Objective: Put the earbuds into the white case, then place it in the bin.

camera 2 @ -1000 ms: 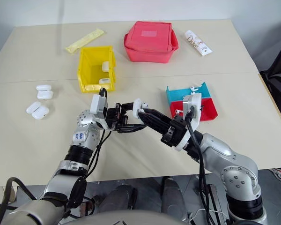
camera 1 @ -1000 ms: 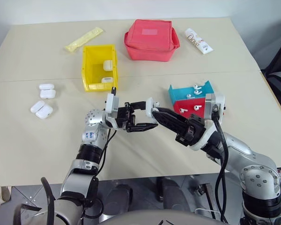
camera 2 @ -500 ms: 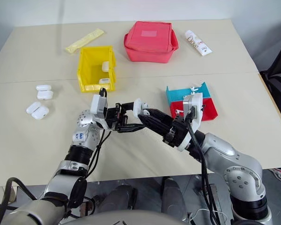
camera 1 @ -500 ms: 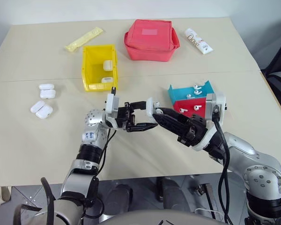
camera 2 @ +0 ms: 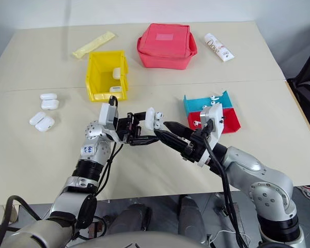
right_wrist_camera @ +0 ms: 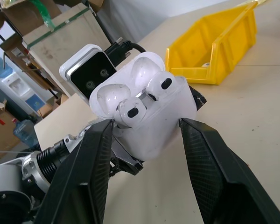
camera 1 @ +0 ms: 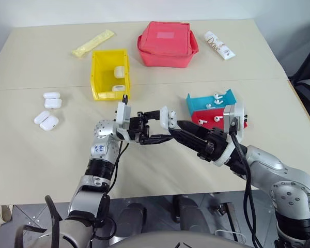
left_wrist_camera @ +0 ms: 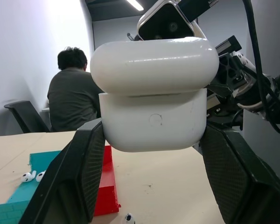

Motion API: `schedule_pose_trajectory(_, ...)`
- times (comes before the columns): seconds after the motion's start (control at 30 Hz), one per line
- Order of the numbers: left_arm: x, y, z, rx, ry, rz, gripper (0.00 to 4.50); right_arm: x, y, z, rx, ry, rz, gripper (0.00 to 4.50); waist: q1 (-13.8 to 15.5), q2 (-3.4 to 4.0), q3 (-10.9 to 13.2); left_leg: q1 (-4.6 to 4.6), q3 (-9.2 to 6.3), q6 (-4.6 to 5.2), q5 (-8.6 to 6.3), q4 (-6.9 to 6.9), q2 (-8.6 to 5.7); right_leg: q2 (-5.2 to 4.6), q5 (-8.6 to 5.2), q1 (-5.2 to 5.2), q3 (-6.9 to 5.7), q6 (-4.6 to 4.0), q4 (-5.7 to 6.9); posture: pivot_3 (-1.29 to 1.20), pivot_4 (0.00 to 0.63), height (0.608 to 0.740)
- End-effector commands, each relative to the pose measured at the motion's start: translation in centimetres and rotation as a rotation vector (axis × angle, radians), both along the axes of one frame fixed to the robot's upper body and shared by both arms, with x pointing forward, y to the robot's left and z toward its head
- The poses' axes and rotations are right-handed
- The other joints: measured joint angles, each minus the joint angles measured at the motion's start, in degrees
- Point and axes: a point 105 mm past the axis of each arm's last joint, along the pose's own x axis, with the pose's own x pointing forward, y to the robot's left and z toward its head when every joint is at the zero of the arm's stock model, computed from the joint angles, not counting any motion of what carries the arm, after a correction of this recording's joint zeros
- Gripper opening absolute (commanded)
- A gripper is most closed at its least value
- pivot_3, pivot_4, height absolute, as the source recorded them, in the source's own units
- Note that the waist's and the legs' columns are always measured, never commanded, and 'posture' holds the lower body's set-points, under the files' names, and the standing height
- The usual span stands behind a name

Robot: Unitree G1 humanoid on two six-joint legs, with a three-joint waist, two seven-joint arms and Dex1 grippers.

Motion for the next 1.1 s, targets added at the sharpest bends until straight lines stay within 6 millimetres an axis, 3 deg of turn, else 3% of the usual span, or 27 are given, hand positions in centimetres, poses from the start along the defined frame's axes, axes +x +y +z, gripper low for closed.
schedule_pose_trajectory(0.03, 0.2, 0.1, 1.6, -0.007, -0.068, -0.01, 2.72, -0.3, -1.0, 0.8, -0.027, -0.042, -0.035, 2.36, 0.15, 0.0, 0.0, 0.0, 0.0, 0.0, 0.0, 0.0, 0.0, 0.0, 0.0, 0.0, 0.0, 0.0, -0.01, 0.0, 0.15, 0.74)
schedule_pose_trajectory(0.27, 1.0, 0.5, 1.5, 0.064, -0.076, 0.025, 2.72, -0.8, -2.1, 0.8, -0.134, -0.067, -0.052, 2.36, 0.69, 0.0, 0.0, 0.0, 0.01, 0.02, -0.01, 0.01, 0.0, 0.0, 0.02, 0.04, 0.0, 0.04, -0.08, 0.0, 0.15, 0.74)
schedule_pose_trajectory(0.53, 2.1, 0.3, 1.6, 0.255, -0.152, 0.091, 2.72, -0.6, -4.6, 0.9, -0.473, -0.168, -0.118, 2.36, 1.43, -0.08, 0.09, -0.01, 0.02, 0.08, -0.01, 0.05, -0.02, 0.0, 0.09, 0.12, -0.01, 0.11, -0.23, 0.0, 0.15, 0.74)
schedule_pose_trajectory(0.63, 2.7, -0.1, 1.6, 0.345, -0.194, 0.12, 2.72, 0.8, -4.8, 2.4, -0.567, -0.242, -0.163, 1.76, 1.36, -0.06, 0.11, 0.01, 0.03, 0.07, -0.01, 0.05, 0.0, 0.0, 0.13, 0.17, -0.02, 0.11, -0.27, 0.0, 0.15, 0.74)
schedule_pose_trajectory(0.7, 3.2, -0.2, 1.5, 0.388, -0.208, 0.142, 2.72, 1.5, -4.7, 2.9, -0.618, -0.259, -0.176, 1.14, 1.33, -0.04, 0.11, -0.01, 0.04, 0.07, -0.01, 0.06, 0.01, 0.0, 0.15, 0.15, -0.02, 0.11, -0.28, 0.0, 0.15, 0.74)
schedule_pose_trajectory(0.8, 3.8, -0.7, 1.6, 0.454, -0.238, 0.155, 2.72, 2.3, -2.5, 5.0, -0.666, -0.366, -0.115, 0.12, 1.05, 0.02, 0.16, -0.03, 0.02, 0.04, -0.02, 0.01, 0.09, 0.06, 0.15, 0.13, -0.06, 0.09, -0.32, 0.0, 0.15, 0.74)
schedule_pose_trajectory(0.9, 4.1, -1.0, 1.8, 0.468, -0.239, 0.152, 2.72, 2.8, -0.7, 6.2, -0.701, -0.415, -0.063, 0.05, 1.07, 0.03, 0.16, -0.08, 0.12, 0.04, -0.02, 0.0, 0.1, 0.05, 0.17, 0.0, 0.0, 0.07, -0.29, 0.0, 0.15, 0.74)
schedule_pose_trajectory(1.1, 4.4, -1.5, 1.6, 0.513, -0.244, 0.145, 2.72, 3.8, 2.4, 6.3, -0.711, -0.436, 0.029, 0.05, 1.21, -0.03, 0.15, -0.12, 0.1, 0.07, 0.0, 0.0, 0.04, 0.01, 0.19, 0.0, -0.03, 0.07, -0.32, 0.0, 0.15, 0.74)
